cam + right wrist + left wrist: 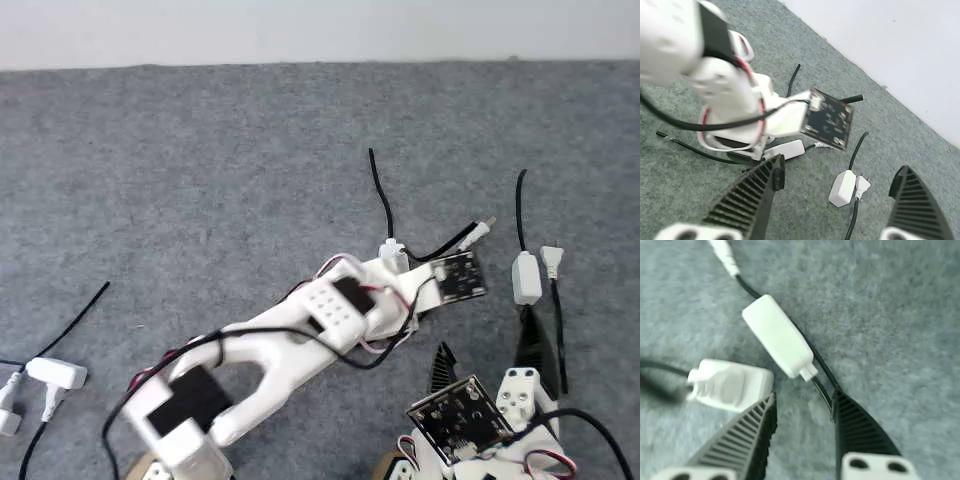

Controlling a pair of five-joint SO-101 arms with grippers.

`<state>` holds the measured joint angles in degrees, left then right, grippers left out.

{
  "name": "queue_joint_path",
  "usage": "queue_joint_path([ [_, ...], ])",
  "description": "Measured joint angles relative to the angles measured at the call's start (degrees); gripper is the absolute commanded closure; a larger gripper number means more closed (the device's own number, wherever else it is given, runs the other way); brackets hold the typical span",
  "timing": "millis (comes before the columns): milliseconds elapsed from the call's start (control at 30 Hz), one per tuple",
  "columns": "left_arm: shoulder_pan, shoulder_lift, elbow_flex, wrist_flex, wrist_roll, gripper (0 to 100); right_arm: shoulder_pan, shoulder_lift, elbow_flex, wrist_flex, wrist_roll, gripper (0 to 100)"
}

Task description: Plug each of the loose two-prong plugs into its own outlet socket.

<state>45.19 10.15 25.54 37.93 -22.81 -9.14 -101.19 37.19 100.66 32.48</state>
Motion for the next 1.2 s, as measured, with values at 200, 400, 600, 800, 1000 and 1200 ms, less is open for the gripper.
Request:
queue_joint_path([
  [200, -1.23, 11.34, -19.43, 10.46, -4.57, 81, 0.00, 0.00, 0.00, 0.00, 0.00, 66.3],
  [400, -3.96, 22.15, -37.63, 18.11, -7.91, 81, 0.00, 0.00, 0.00, 0.00, 0.00, 66.3],
  [600, -6.51, 34.02, -53.89, 23.47, -8.62, 81, 0.00, 0.00, 0.00, 0.00, 0.00, 66.3],
  [800, -7.12, 43.96, -65.85, 32.44, -8.88, 81, 0.00, 0.00, 0.00, 0.00, 0.00, 66.3],
  [1000, -8.35, 46.24, -74.11, 38.86, -8.88, 81, 0.00, 0.00, 0.00, 0.00, 0.00, 66.3],
  [1200, -15.21, 47.30, -77.10, 39.82, -8.00, 81, 0.00, 0.00, 0.00, 0.00, 0.00, 66.3],
])
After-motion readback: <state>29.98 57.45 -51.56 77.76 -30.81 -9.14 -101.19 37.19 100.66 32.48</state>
